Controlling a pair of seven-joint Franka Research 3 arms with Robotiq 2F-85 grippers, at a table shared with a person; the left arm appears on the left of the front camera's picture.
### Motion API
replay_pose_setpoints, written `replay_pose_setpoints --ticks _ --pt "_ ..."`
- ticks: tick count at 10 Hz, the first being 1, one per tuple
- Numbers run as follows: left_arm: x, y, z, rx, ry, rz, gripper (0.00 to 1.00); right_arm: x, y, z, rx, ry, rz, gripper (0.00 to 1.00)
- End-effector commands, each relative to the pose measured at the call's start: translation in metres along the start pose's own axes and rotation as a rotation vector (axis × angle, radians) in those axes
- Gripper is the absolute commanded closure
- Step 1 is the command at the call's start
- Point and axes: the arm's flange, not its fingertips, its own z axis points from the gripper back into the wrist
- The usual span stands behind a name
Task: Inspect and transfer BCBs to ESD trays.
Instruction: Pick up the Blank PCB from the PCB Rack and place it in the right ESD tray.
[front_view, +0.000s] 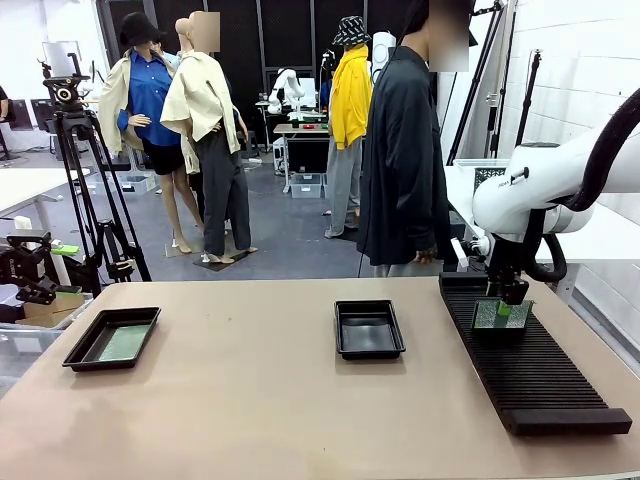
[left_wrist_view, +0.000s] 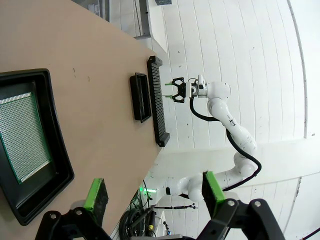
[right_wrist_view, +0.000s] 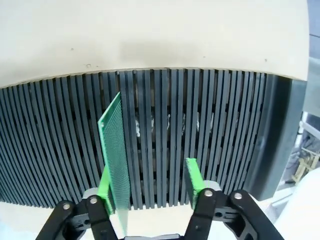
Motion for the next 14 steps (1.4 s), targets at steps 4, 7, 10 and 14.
replay_pose_setpoints --ticks 4,7,10,14 --pt "-0.002 -0.003 -0.001 0.0 -0.019 -0.002 0.0 -0.003 -0.005 -0.002 0.031 -0.017 0.033 1.0" --pt "-0.002 -0.003 -0.001 0.0 -0.019 -0.002 0.0 -0.003 -0.008 -0.001 0.066 -0.028 0.031 1.0" --pt "-0.002 -0.003 -0.001 0.0 -0.019 -0.002 0.0 -0.002 -0.012 0.003 0.095 -0.022 0.035 1.0" --pt "-0.002 -0.003 -0.001 0.0 -0.019 -0.002 0.0 0.007 -0.008 0.032 0.094 -0.014 0.034 1.0"
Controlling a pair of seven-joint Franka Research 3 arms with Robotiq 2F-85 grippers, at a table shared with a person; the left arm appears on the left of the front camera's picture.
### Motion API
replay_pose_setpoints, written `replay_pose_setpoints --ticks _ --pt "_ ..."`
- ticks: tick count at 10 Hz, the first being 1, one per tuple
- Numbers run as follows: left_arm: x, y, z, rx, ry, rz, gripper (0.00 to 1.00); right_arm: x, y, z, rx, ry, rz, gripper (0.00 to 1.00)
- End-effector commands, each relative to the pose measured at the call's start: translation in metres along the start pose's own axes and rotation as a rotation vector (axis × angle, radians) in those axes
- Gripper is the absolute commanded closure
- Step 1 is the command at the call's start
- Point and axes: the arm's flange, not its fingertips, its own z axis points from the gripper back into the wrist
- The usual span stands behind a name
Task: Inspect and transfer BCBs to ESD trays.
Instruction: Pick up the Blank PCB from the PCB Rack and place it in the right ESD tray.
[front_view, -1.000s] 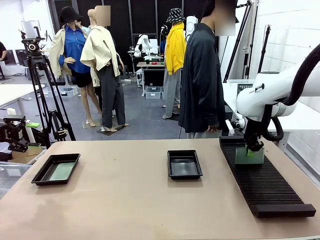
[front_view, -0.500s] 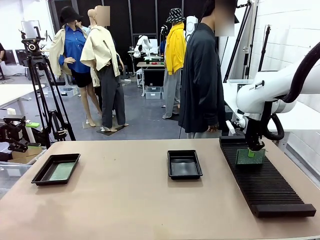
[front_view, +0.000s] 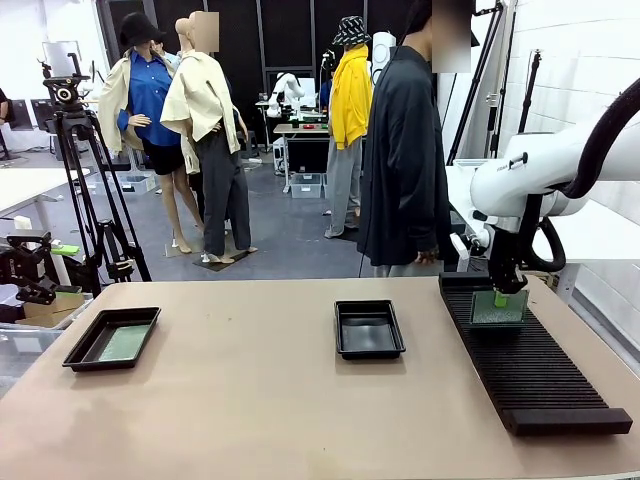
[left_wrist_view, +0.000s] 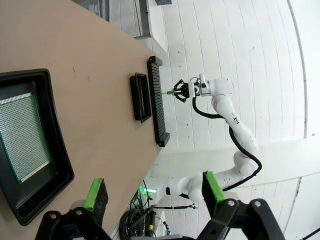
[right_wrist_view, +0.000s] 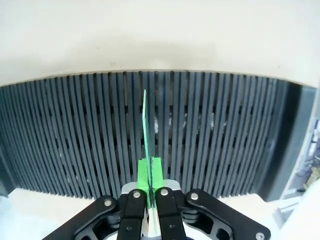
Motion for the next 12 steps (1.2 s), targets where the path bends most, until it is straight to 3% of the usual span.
replay_pose_setpoints --ticks 1,7,9,11,12 --pt "-0.002 -0.003 -0.001 0.0 -0.019 -0.002 0.0 0.005 0.004 0.023 -0.01 0.006 0.025 1.0" --pt "-0.002 -0.003 -0.001 0.0 -0.019 -0.002 0.0 0.022 0.043 0.074 -0.037 0.087 -0.012 1.0" --pt "-0.002 -0.003 -0.001 0.0 -0.019 -0.002 0.0 0.024 0.049 0.077 -0.027 0.07 -0.044 1.0" --pt "-0.002 -0.003 -0.001 0.0 -0.019 -0.002 0.0 0.031 0.053 0.078 0.015 0.028 -0.178 1.0" --pt "-0.002 -0.003 -0.001 0.0 -0.019 -0.002 0.0 0.043 0.056 0.081 0.037 -0.01 -0.385 1.0"
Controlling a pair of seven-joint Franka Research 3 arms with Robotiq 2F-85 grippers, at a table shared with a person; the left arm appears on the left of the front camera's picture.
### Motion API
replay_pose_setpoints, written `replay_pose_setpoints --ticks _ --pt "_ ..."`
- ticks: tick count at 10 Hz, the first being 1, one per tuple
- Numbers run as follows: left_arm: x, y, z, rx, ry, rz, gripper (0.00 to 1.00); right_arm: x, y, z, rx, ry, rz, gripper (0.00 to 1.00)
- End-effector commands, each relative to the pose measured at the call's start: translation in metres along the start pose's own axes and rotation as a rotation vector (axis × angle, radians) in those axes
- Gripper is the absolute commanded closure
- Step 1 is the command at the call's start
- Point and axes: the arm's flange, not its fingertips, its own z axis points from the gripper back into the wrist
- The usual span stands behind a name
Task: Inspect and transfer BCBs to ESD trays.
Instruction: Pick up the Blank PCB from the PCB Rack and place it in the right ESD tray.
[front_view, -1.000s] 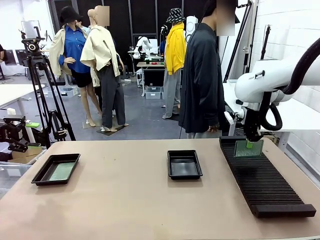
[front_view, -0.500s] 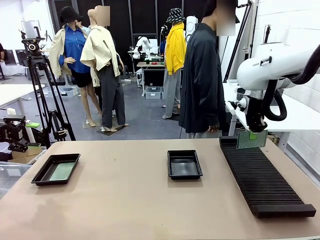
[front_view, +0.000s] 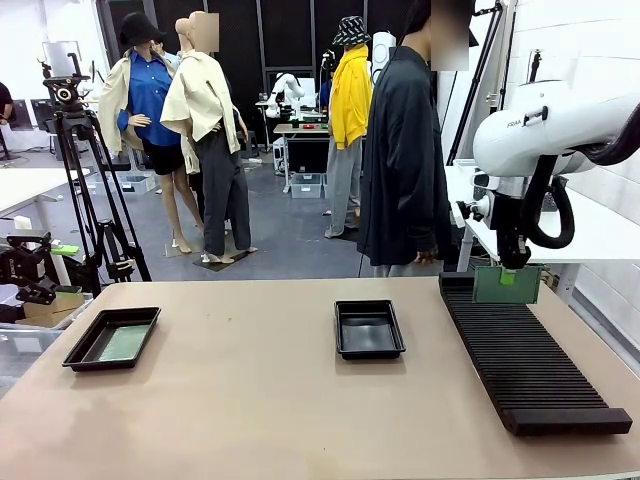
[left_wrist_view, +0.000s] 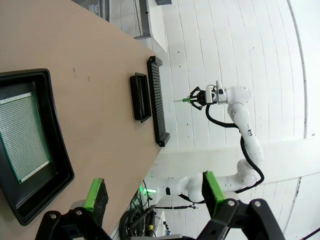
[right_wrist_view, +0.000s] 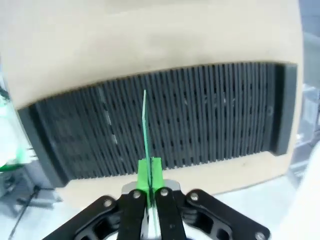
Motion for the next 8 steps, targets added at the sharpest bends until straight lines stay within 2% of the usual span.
replay_pose_setpoints --ticks 1,2,4,5,8 --pt "-0.002 -0.003 -0.001 0.0 -0.019 -0.002 0.0 0.025 0.014 0.004 0.03 -0.043 -0.354 1.0" --pt "-0.002 -0.003 -0.001 0.0 -0.019 -0.002 0.0 0.033 0.018 0.002 0.035 -0.057 -0.477 1.0" --pt "-0.002 -0.003 -0.001 0.0 -0.019 -0.002 0.0 0.047 0.026 0.001 0.082 -0.137 -0.576 1.0" --pt "-0.002 -0.003 -0.001 0.0 -0.019 -0.002 0.0 0.052 0.027 -0.002 0.092 -0.142 -0.608 1.0" --pt "-0.002 -0.003 -0.001 0.0 -0.019 -0.002 0.0 0.075 0.019 -0.01 0.123 -0.199 -0.842 1.0"
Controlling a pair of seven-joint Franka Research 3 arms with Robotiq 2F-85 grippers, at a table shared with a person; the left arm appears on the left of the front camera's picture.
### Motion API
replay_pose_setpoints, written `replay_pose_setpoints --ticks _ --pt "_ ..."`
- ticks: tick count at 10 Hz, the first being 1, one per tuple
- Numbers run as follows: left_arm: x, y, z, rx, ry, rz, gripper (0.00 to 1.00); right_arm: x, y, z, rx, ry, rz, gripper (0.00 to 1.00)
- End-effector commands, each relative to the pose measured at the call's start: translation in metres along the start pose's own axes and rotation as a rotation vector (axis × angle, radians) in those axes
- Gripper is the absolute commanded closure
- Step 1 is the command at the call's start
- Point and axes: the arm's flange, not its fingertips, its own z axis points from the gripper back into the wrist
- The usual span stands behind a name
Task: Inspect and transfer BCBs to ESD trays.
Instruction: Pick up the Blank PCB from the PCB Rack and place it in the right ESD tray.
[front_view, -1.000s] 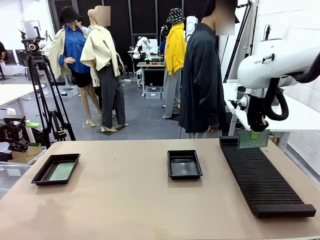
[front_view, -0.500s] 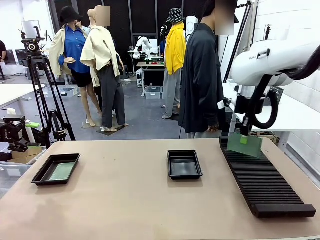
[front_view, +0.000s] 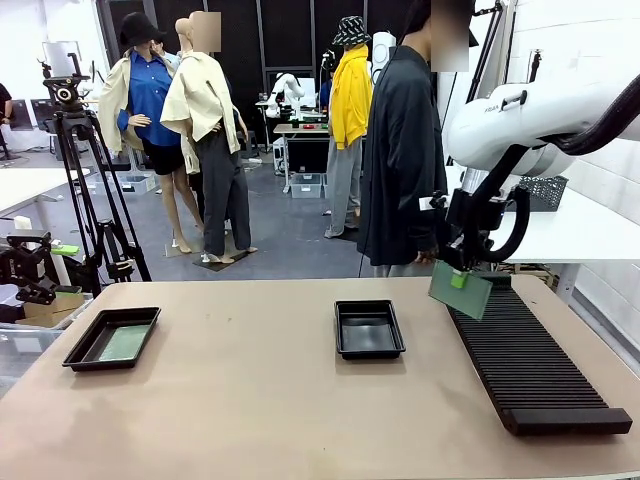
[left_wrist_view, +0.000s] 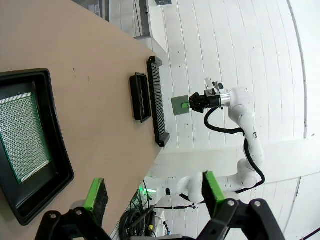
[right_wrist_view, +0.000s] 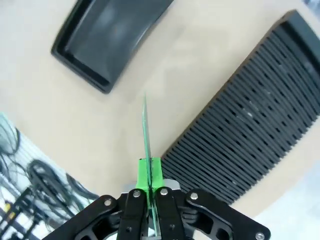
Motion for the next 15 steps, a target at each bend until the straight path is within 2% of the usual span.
replay_pose_setpoints --ticks 1,5,7,9,15 --pt "-0.002 -0.003 -0.001 0.0 -0.018 -0.003 0.0 0.011 0.011 -0.009 0.024 -0.083 -0.114 1.0" --pt "-0.002 -0.003 -0.001 0.0 -0.018 -0.003 0.0 0.03 0.032 -0.021 0.102 -0.141 -0.197 1.0" --pt "-0.002 -0.003 -0.001 0.0 -0.018 -0.003 0.0 0.042 0.038 -0.033 0.167 -0.127 -0.205 1.0" --pt "-0.002 -0.003 -0.001 0.0 -0.018 -0.003 0.0 0.05 0.048 -0.045 0.207 -0.179 -0.255 1.0" --pt "-0.002 -0.003 -0.001 0.0 -0.018 -0.003 0.0 0.076 0.065 -0.092 0.3 -0.234 -0.324 1.0"
